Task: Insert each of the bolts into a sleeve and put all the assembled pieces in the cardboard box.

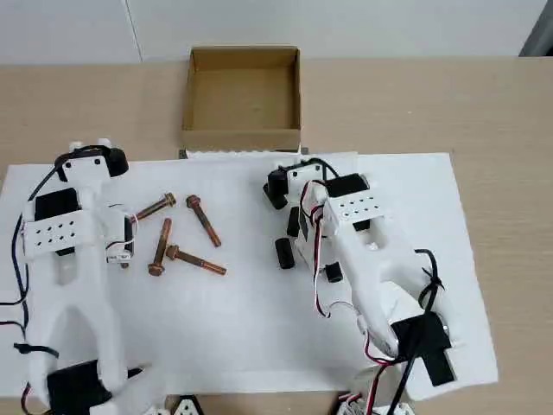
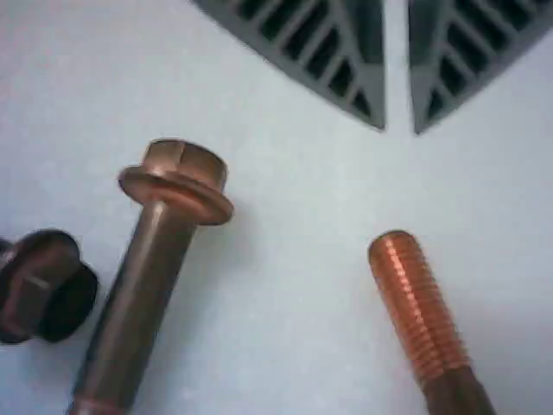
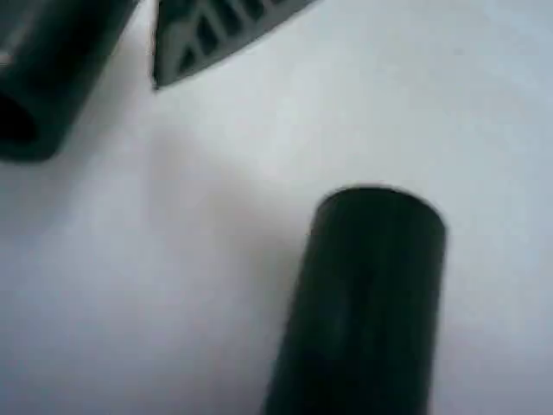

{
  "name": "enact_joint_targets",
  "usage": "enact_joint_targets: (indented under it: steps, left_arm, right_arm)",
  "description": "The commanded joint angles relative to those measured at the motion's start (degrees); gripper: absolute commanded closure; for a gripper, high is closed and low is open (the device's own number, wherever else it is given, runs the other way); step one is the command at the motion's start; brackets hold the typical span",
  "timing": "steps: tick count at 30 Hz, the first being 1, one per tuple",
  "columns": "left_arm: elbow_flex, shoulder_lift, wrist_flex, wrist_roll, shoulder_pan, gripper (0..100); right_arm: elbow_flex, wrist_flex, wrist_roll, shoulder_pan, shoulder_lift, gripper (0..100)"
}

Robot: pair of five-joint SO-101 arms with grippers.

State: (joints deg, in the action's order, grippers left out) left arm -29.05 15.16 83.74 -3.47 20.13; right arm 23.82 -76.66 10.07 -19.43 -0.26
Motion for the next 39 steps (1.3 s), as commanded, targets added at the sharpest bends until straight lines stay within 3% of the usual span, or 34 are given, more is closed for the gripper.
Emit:
enact_joint_targets:
  steps: [1, 7, 28, 39]
  left_arm:
    - [0.22, 0.18, -1.23, -0.35, 0.26, 99]
    - [0.22, 0.18, -1.23, -0.26, 0.26, 99]
    - [0.13, 0.18, -1.23, 0.00, 0.18, 99]
    - [0.57, 0.53, 0.53, -0.18, 0.00, 99]
  right_arm:
    - [1.14, 1.45, -0.26, -0.48, -0.31, 82.5]
    - [2.81, 3.03, -0.26, -0.48, -0.31, 94.9]
    - [2.46, 5.76, -0.26, -2.95, 9.27, 95.6]
    - [-6.07, -1.36, -0.18, -3.38, -0.31, 99.5]
